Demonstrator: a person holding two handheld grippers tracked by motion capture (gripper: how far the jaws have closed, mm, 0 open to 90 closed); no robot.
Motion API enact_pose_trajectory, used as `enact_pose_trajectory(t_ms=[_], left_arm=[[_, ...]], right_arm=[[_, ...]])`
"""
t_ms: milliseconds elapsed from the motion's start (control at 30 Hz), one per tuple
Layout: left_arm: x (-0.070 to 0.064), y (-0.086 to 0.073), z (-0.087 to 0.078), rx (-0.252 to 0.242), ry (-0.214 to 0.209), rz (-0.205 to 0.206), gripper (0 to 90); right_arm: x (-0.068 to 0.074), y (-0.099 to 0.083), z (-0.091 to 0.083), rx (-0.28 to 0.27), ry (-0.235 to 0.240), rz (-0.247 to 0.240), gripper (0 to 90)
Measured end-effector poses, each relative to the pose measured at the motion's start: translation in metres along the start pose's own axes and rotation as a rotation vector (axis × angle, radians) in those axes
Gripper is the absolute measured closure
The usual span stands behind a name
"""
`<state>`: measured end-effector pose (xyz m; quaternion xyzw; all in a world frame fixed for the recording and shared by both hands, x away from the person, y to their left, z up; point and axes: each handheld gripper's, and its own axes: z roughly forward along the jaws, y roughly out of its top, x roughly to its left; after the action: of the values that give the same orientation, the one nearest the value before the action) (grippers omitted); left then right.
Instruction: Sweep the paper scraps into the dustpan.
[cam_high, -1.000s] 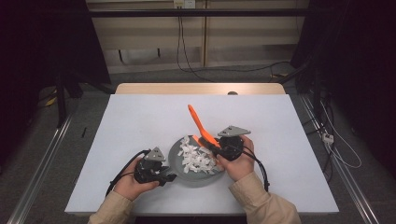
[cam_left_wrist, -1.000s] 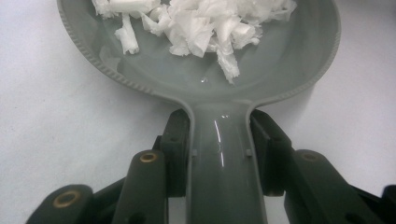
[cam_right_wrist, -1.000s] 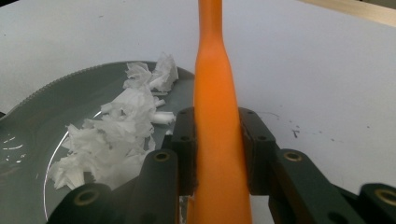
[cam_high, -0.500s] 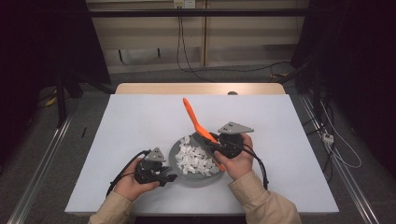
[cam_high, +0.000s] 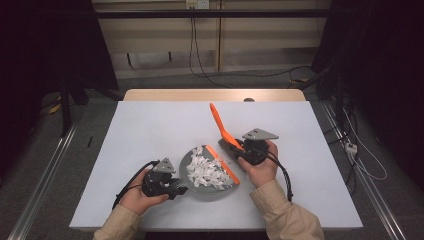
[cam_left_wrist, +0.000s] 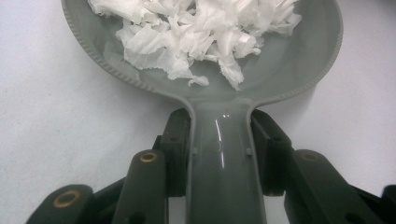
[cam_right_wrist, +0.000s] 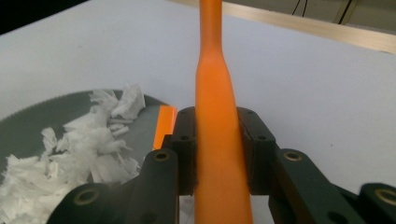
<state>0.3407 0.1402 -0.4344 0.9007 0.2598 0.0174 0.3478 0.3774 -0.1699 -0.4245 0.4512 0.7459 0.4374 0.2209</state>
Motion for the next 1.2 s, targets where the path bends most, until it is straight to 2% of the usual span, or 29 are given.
enact_pose_trajectory(t_ms=[67,167,233,300,400,500,567,600,700,900,933,1067,1200], left_arm=[[0.000,0.000,0.000,0.001,-0.001,-0.001,62.7],[0.000,0.000,0.000,0.004,-0.002,-0.001,62.6],[0.000,0.000,0.000,0.004,-0.002,-0.002,62.7],[0.000,0.000,0.000,0.000,-0.002,-0.007,62.7],[0.000,0.000,0.000,0.000,-0.003,-0.007,62.7],[0.000,0.000,0.001,0.001,-0.003,-0.006,62.7],[0.000,0.000,0.000,0.004,-0.002,0.000,62.7],[0.000,0.000,0.001,0.000,-0.002,-0.006,62.6],[0.000,0.000,0.000,0.003,-0.002,0.000,62.6],[-0.002,0.000,0.002,0.001,0.011,0.028,60.5],[-0.003,0.000,0.003,-0.002,0.022,0.027,60.7],[-0.002,0.000,0.003,-0.007,0.020,0.009,62.4],[-0.003,0.000,0.003,-0.006,0.025,0.010,62.7]], right_arm=[[0.001,-0.003,0.001,0.002,-0.016,-0.027,71.8],[0.007,-0.003,0.002,0.008,0.036,-0.005,71.8],[0.013,-0.003,0.002,0.008,0.039,-0.034,71.8],[0.019,-0.003,0.003,0.006,0.082,-0.007,71.8],[0.026,-0.001,0.003,-0.006,0.079,-0.044,71.8],[0.027,0.001,0.001,-0.023,0.135,-0.007,71.8],[0.030,0.002,0.001,-0.023,0.134,-0.029,71.8],[0.031,0.002,0.000,-0.025,0.142,-0.025,71.8],[0.030,0.005,-0.002,-0.043,0.164,-0.014,71.8],[0.026,0.012,-0.011,-0.072,0.160,-0.011,71.8],[0.025,0.013,-0.012,-0.075,0.160,-0.011,71.8],[0.021,0.016,-0.016,-0.091,0.152,-0.005,71.8],[0.020,0.017,-0.017,-0.097,0.167,0.011,71.8]])
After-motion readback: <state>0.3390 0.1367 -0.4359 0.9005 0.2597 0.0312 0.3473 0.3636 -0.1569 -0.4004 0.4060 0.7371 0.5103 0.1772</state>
